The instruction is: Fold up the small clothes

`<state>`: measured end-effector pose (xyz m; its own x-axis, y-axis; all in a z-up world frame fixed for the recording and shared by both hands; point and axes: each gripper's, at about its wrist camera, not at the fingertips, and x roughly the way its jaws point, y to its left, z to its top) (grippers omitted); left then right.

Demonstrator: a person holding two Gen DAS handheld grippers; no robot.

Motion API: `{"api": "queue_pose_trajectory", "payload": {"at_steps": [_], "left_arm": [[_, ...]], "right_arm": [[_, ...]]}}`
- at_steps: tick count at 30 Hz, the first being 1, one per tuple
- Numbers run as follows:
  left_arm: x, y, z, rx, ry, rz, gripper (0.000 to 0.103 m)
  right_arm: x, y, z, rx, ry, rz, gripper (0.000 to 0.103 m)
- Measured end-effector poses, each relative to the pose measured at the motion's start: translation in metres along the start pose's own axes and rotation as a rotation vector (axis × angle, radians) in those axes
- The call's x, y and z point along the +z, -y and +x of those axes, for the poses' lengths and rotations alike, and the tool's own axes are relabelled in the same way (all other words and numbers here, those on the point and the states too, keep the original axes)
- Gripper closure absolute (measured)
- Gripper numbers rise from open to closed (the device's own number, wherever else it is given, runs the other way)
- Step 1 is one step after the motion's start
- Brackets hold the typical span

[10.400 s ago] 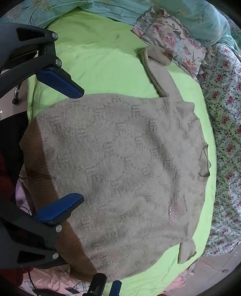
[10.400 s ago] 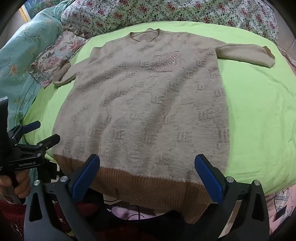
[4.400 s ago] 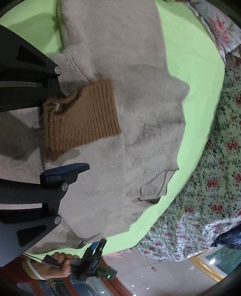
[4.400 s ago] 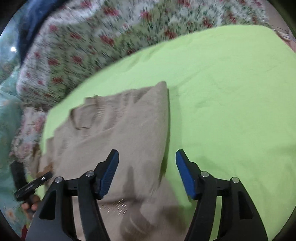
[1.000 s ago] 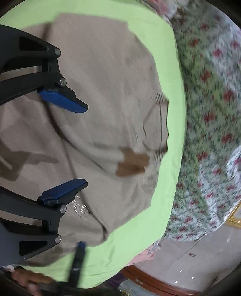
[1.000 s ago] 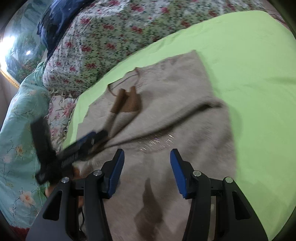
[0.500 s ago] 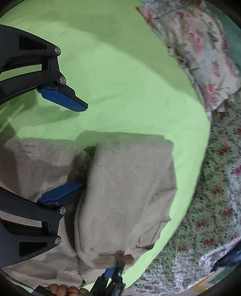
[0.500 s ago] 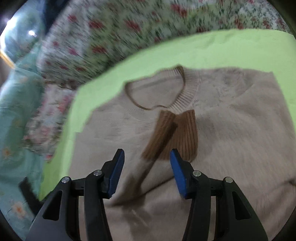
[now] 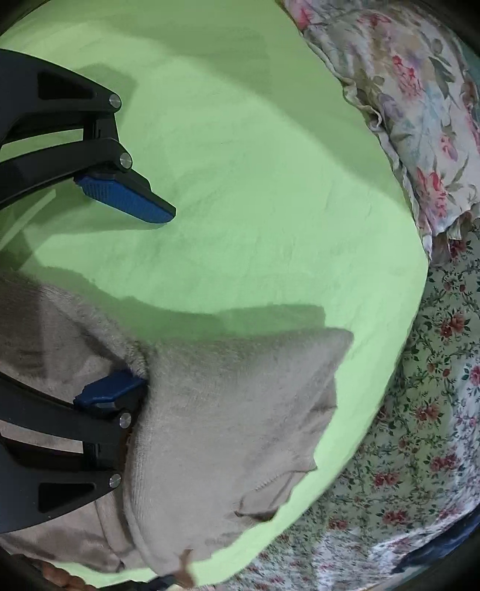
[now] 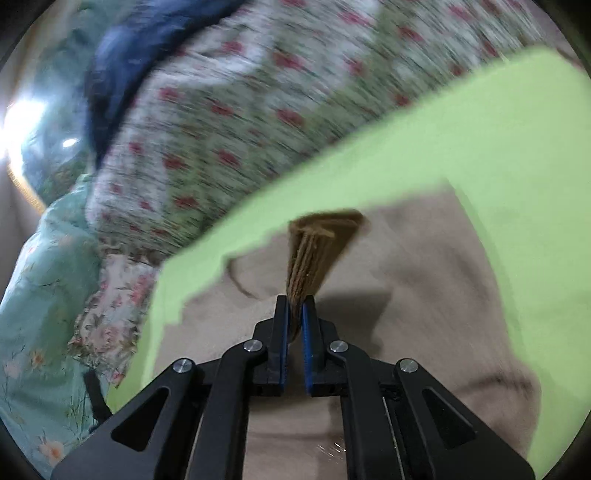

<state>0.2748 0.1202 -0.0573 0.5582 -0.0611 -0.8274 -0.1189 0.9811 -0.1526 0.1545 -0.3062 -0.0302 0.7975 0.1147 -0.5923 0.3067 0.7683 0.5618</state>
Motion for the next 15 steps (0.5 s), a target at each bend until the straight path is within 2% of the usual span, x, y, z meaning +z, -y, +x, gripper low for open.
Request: {"api": "queue_pose_trajectory", "payload": {"at_steps": [6,10,12,15], "left_arm": [[-0.007,-0.010,-0.003,0.015,0.022,-0.050,0.027],[-0.009,-0.017,-0.008,0.013,0.039,-0.101,0.027],[-0.012,-0.021,-0.008,0.005,0.052,-0.134,0.027],[-0.014,-0.021,-0.009,0.006,0.061,-0.142,0.027]], "right_arm": [[-0.021,0.016,0.008,-0.041,-0.041,0.018,0.095],[-0.017,0.007,-0.008,-0.004,0.004,-0.009,0.095],[-0.015,0.001,-0.019,0.043,0.042,-0.019,0.095],[-0.022,0.009,-0.019,0.024,0.016,0.001,0.095]]}}
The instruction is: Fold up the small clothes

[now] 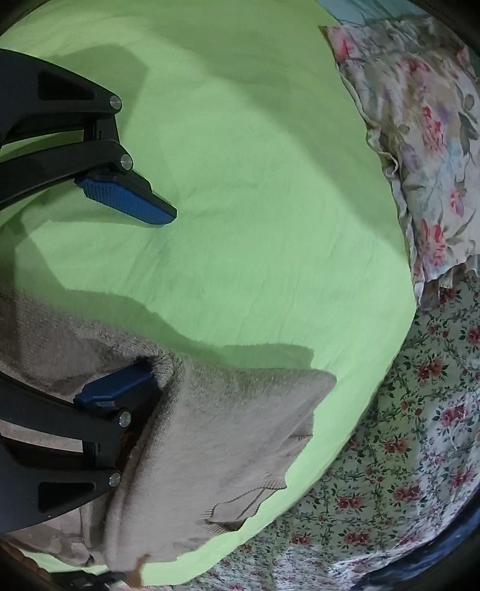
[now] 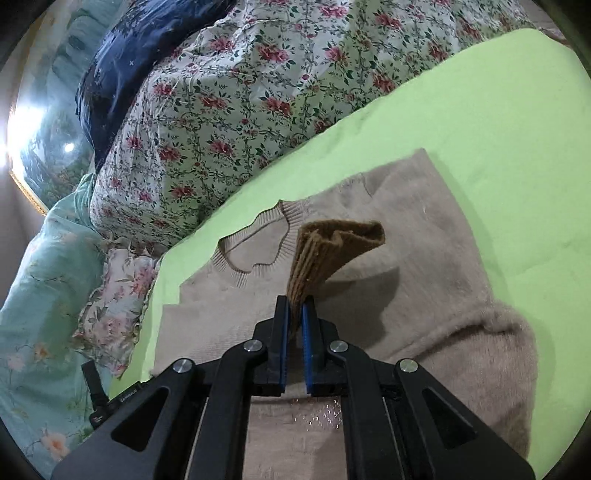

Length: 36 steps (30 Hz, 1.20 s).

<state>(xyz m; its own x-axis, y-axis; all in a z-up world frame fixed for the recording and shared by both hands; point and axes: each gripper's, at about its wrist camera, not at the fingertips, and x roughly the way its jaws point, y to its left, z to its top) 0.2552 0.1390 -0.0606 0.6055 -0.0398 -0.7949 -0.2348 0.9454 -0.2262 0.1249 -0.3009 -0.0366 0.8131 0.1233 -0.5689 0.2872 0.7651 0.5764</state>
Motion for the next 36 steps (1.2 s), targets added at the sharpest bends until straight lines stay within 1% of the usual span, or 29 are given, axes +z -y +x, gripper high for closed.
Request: {"api": "queue_pose_trajectory", "payload": {"at_steps": [2,4,7,11,13,15,16,17,19,20,22,23,26,31,33,35,36], "left_arm": [[-0.002,0.002,-0.001,-0.008,-0.013,0.028,0.027],[-0.002,0.004,0.000,-0.003,-0.024,0.069,0.027],[-0.003,0.003,0.000,-0.005,-0.034,0.083,0.026],[-0.003,0.008,0.001,0.023,-0.040,0.104,0.026],[-0.004,0.010,-0.001,0.024,-0.045,0.123,0.026],[-0.006,0.006,-0.003,0.010,-0.052,0.127,0.026],[-0.007,0.004,-0.003,0.003,-0.056,0.127,0.026],[-0.008,0.002,-0.004,-0.002,-0.058,0.128,0.026],[-0.009,-0.001,-0.008,-0.009,-0.067,0.133,0.027],[-0.011,-0.002,-0.012,-0.016,-0.071,0.139,0.027],[-0.017,-0.004,-0.021,-0.039,-0.081,0.154,0.027],[-0.022,-0.006,-0.028,-0.064,-0.090,0.163,0.027],[-0.042,-0.009,-0.047,-0.135,-0.122,0.196,0.027],[-0.080,-0.015,-0.076,-0.215,-0.168,0.223,0.027],[-0.095,-0.019,-0.087,-0.236,-0.183,0.225,0.026],[-0.108,-0.025,-0.096,-0.265,-0.202,0.223,0.025],[-0.118,-0.028,-0.101,-0.283,-0.217,0.223,0.024]], "right_arm": [[-0.010,0.009,0.007,-0.053,-0.043,0.004,0.095],[-0.019,0.019,0.010,-0.074,-0.069,0.024,0.096],[-0.025,0.020,0.007,-0.095,-0.063,0.011,0.098],[-0.018,0.009,0.005,-0.119,-0.052,-0.041,0.098],[-0.016,0.011,0.005,-0.119,-0.061,-0.031,0.098],[-0.017,0.015,0.004,-0.134,-0.064,-0.026,0.099],[-0.019,0.018,0.004,-0.152,-0.070,-0.019,0.102],[-0.020,0.023,0.003,-0.170,-0.079,-0.001,0.103],[-0.020,0.034,-0.005,-0.168,-0.077,0.067,0.103],[-0.020,0.038,-0.012,-0.153,-0.073,0.093,0.103],[-0.021,0.037,-0.029,-0.137,-0.055,0.088,0.102],[-0.023,0.035,-0.042,-0.124,-0.048,0.077,0.102],[-0.031,0.031,-0.068,-0.124,-0.041,0.037,0.102],[-0.051,0.034,-0.106,-0.107,-0.071,0.015,0.102],[-0.060,0.036,-0.118,-0.107,-0.082,0.015,0.101],[-0.071,0.039,-0.128,-0.100,-0.094,0.012,0.096],[-0.076,0.039,-0.132,-0.099,-0.101,0.011,0.084]]}}
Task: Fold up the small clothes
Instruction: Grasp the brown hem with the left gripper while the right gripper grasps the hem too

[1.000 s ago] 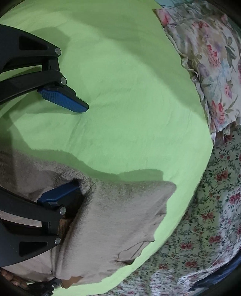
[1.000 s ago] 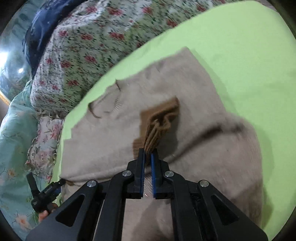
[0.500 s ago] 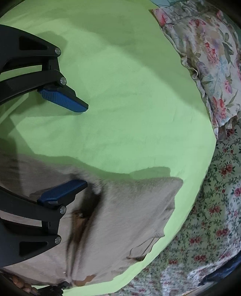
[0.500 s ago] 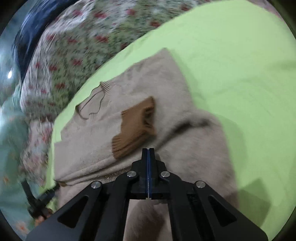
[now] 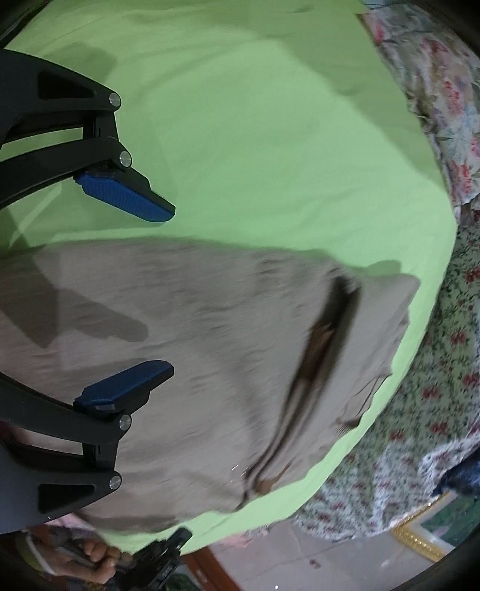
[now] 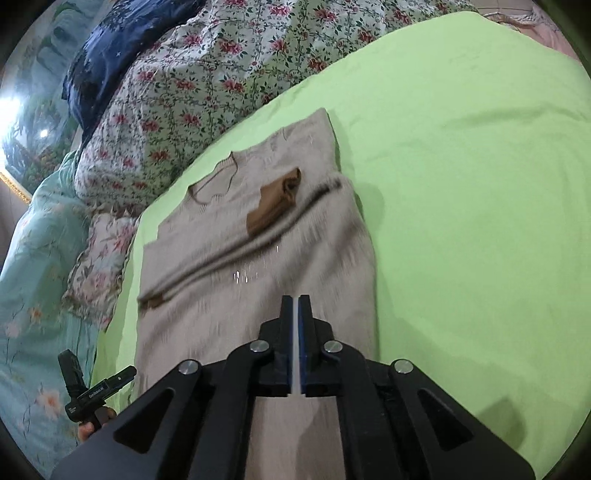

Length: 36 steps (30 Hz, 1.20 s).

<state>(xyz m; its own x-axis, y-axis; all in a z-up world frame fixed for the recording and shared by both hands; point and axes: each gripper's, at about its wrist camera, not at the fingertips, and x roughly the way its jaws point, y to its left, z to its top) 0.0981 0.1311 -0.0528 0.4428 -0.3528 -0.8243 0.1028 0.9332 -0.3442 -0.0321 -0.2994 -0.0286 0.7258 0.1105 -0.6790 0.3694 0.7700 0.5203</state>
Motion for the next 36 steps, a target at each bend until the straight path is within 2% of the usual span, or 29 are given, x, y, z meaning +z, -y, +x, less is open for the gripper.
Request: {"api": "queue_pose_trajectory", "payload": {"at_steps": [1,2,3,5,10,15,18,23,26,28,30,32,33,34,36], "left_arm": [[-0.007,0.001,-0.002,-0.011,-0.009,0.003,0.024],[-0.015,0.002,-0.004,-0.020,-0.016,0.009,0.024],[-0.022,0.004,-0.007,-0.026,-0.020,0.020,0.024],[-0.037,0.007,-0.013,-0.042,-0.027,0.048,0.023],[-0.071,0.007,-0.024,-0.162,-0.059,0.089,0.019],[-0.105,-0.004,-0.036,-0.282,-0.089,0.071,0.019],[-0.120,-0.005,-0.035,-0.356,-0.116,0.058,0.020],[-0.134,0.001,-0.027,-0.393,-0.149,0.081,0.020],[-0.130,0.002,-0.025,-0.414,-0.152,0.078,0.021],[-0.126,0.003,-0.022,-0.428,-0.159,0.074,0.027],[-0.124,0.002,-0.021,-0.433,-0.166,0.075,0.043],[-0.124,0.003,-0.016,-0.444,-0.190,0.074,0.069],[-0.123,0.003,-0.011,-0.444,-0.204,0.072,0.082],[-0.123,0.003,-0.008,-0.442,-0.214,0.072,0.086],[-0.123,0.005,-0.006,-0.432,-0.213,0.081,0.089]], "right_arm": [[-0.006,0.001,-0.004,0.001,-0.006,-0.003,0.065],[-0.014,0.003,-0.011,0.010,-0.003,-0.009,0.057],[-0.019,0.004,-0.016,0.021,0.003,-0.017,0.054],[-0.029,0.005,-0.026,0.038,-0.006,-0.039,0.054],[-0.049,0.013,-0.043,0.076,-0.060,-0.090,0.054],[-0.079,0.024,-0.047,0.110,-0.234,-0.180,0.055],[-0.099,0.023,-0.045,0.185,-0.303,-0.240,0.055],[-0.113,0.016,-0.021,0.316,-0.407,-0.260,0.054],[-0.121,0.009,-0.001,0.353,-0.444,-0.280,0.054],[-0.123,0.010,0.000,0.381,-0.432,-0.258,0.054],[-0.122,0.016,-0.004,0.413,-0.411,-0.216,0.054],[-0.120,0.021,-0.011,0.411,-0.388,-0.218,0.061],[-0.120,0.022,-0.012,0.390,-0.378,-0.228,0.071],[-0.121,0.023,-0.013,0.371,-0.374,-0.232,0.081],[-0.121,0.025,-0.014,0.355,-0.364,-0.230,0.091]]}}
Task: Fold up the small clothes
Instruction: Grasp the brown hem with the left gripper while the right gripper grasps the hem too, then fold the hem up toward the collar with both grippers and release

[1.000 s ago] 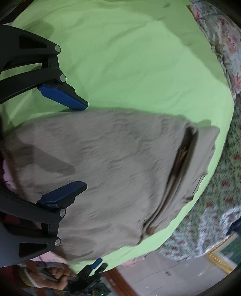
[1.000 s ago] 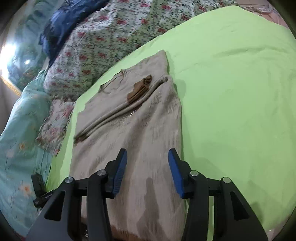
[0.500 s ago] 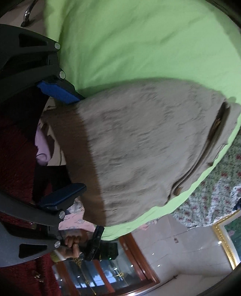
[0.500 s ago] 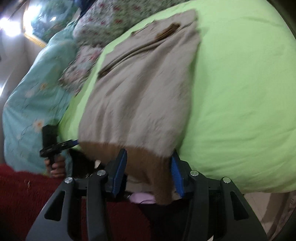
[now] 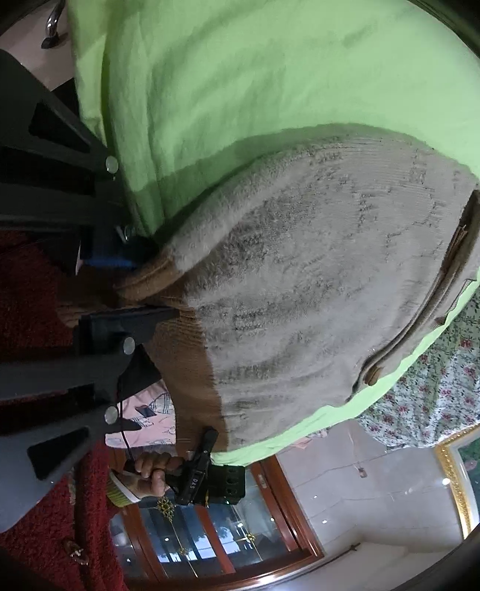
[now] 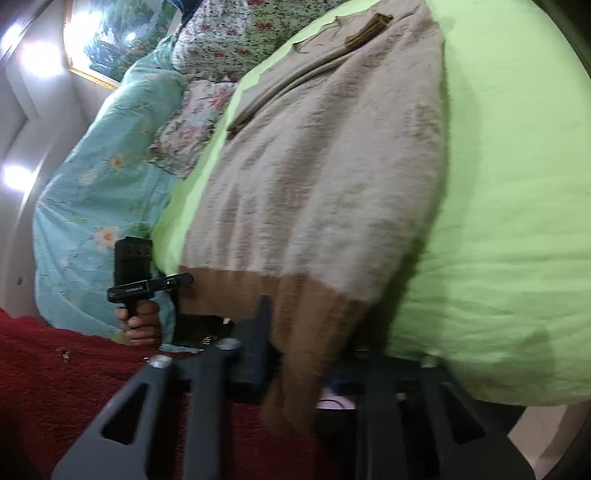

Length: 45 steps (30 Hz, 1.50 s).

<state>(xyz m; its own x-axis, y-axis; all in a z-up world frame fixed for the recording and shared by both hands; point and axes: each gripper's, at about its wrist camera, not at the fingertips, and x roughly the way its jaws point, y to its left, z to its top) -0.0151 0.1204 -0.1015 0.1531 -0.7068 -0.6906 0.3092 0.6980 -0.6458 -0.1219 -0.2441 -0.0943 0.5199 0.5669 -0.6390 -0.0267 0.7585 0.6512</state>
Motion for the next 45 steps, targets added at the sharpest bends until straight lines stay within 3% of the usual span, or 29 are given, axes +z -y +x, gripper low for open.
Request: {"api": "queue_pose_trajectory", "payload": {"at_steps": [8,16,22,27,30,34,38,45], "left_arm": [[-0.013,0.000,-0.034,0.036,0.096,0.003,0.098],[0.014,0.043,-0.080,-0.009,0.241,0.069,0.098],[0.062,0.076,-0.123,-0.024,0.405,0.135,0.098],[0.117,0.101,-0.148,-0.043,0.556,0.184,0.098],[0.163,0.104,-0.146,-0.010,0.617,0.177,0.098],[0.226,0.082,-0.121,0.036,0.620,0.129,0.098],[0.284,0.048,-0.081,0.087,0.568,0.047,0.098],[0.364,0.003,-0.004,0.195,0.457,-0.014,0.098]], "right_arm": [[-0.013,0.010,-0.031,0.010,0.056,0.037,0.095],[0.002,-0.020,-0.058,0.147,0.164,0.029,0.095],[0.047,-0.055,-0.091,0.238,0.307,-0.036,0.095],[0.105,-0.075,-0.115,0.282,0.431,-0.105,0.095],[0.152,-0.074,-0.114,0.280,0.488,-0.111,0.095],[0.208,-0.054,-0.096,0.206,0.505,-0.070,0.095],[0.267,-0.020,-0.063,0.080,0.480,0.015,0.095],[0.325,0.036,-0.007,-0.050,0.418,0.130,0.095]]}}
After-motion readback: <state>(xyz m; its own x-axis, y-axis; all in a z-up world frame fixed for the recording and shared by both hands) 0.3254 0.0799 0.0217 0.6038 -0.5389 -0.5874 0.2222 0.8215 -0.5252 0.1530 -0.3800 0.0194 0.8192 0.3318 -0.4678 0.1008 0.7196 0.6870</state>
